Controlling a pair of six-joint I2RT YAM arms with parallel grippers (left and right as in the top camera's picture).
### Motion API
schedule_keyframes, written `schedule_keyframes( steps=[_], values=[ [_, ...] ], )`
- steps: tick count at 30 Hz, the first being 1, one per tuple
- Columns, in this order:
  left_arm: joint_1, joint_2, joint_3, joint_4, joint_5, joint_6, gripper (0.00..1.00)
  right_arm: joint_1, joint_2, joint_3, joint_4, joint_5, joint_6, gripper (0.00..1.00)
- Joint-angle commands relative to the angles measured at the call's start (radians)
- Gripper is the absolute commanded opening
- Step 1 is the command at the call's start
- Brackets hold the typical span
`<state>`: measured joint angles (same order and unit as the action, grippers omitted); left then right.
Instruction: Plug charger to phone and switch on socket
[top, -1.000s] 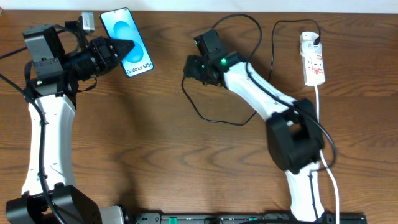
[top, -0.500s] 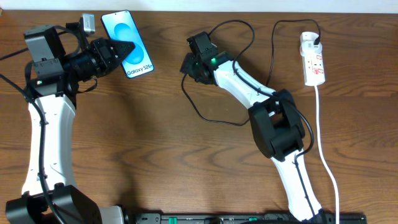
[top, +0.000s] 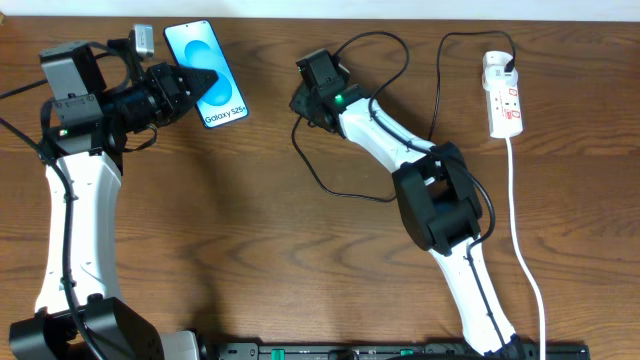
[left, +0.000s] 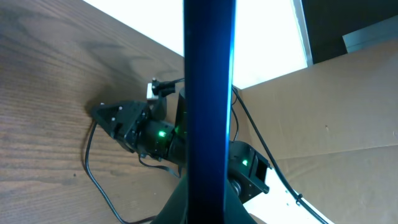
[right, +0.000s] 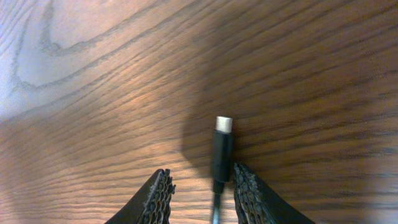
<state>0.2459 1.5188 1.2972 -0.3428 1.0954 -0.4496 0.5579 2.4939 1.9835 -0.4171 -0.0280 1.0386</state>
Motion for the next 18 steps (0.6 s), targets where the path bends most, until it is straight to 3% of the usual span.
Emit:
schedule_keyframes(
  steps=[1,10,18],
  values=[
    [0.001,-0.011,0.031,0.003,0.021,-0.004,0.07,0.04,0.127,-0.042,-0.037,-0.004,0.0,0.34],
    [0.001,-0.011,0.031,-0.006,0.022,-0.004,0.07,0.05,0.145,-0.041,-0.168,0.083,-0.054,0.02],
    [0.001,-0.011,0.031,-0.013,0.022,-0.005,0.07,-0.006,0.103,-0.035,-0.333,0.09,-0.23,0.01]
  ],
)
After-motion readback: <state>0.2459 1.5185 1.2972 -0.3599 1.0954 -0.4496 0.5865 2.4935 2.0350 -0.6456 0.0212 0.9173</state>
